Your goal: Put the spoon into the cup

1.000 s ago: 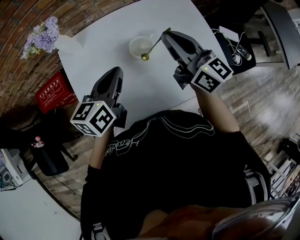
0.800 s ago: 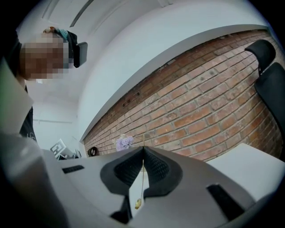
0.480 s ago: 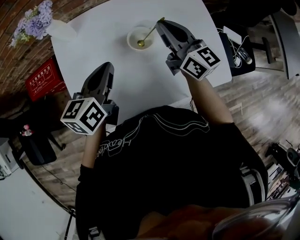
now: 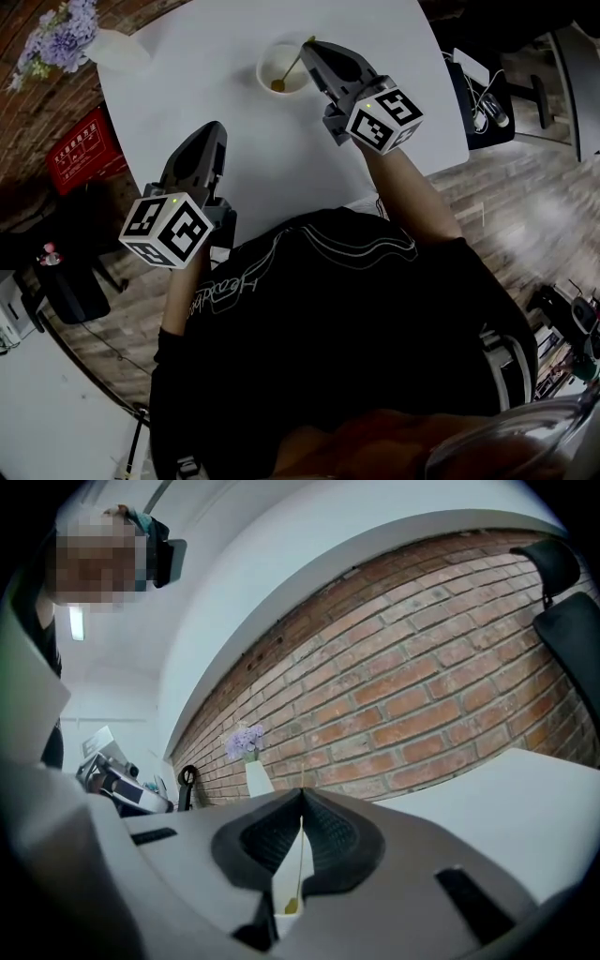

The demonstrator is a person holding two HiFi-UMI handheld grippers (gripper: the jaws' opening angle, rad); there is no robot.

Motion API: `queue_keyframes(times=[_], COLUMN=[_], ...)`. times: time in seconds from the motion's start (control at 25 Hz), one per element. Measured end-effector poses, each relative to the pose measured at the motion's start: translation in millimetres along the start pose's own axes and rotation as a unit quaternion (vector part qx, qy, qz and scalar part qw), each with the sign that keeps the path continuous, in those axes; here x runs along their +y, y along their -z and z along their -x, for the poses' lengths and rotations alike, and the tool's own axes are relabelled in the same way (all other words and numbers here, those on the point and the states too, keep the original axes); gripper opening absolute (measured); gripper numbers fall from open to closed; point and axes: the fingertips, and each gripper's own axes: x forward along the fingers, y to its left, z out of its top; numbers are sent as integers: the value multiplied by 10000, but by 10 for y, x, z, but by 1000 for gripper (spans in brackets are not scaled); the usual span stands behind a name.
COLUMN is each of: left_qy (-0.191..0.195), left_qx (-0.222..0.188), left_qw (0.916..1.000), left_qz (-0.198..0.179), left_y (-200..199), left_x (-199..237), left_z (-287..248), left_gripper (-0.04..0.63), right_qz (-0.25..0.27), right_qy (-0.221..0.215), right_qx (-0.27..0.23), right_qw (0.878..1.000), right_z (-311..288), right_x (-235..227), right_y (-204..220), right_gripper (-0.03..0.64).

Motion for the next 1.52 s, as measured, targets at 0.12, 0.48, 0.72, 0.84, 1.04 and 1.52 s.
queue_keyframes(times=[0.12,0.48,0.72,0.84,1.04,1.52], left_qy=[-13,-31,-61,-97,-183,-192], left_qx=[5,40,46,35,3,6], left_qw=[10000,10000,10000,9999,9998,9997], left_qz=[14,28,63,78,118,137], left_y=[13,49,66,76,79,96], left_x=[28,66,79,90,115,71], left_z=[-3,-22,-50,-57,-62,-95], left_gripper=[3,3,3,3,3,3], right_qz=[-35,-274,-551,-736,-1150,-1729], right_qy=[37,82,150,185,234,271], right_qx=[46,106,150,127,138,9], right_qw=[10000,9995,9983,9970,9930,9846], right_z=[-14,-11,-14,-4,-5,109], right_x=[-26,-113,-253,-311,-428,-556], right_y=[67,202,243,266,335,327], right_gripper=[0,0,0,0,2,64])
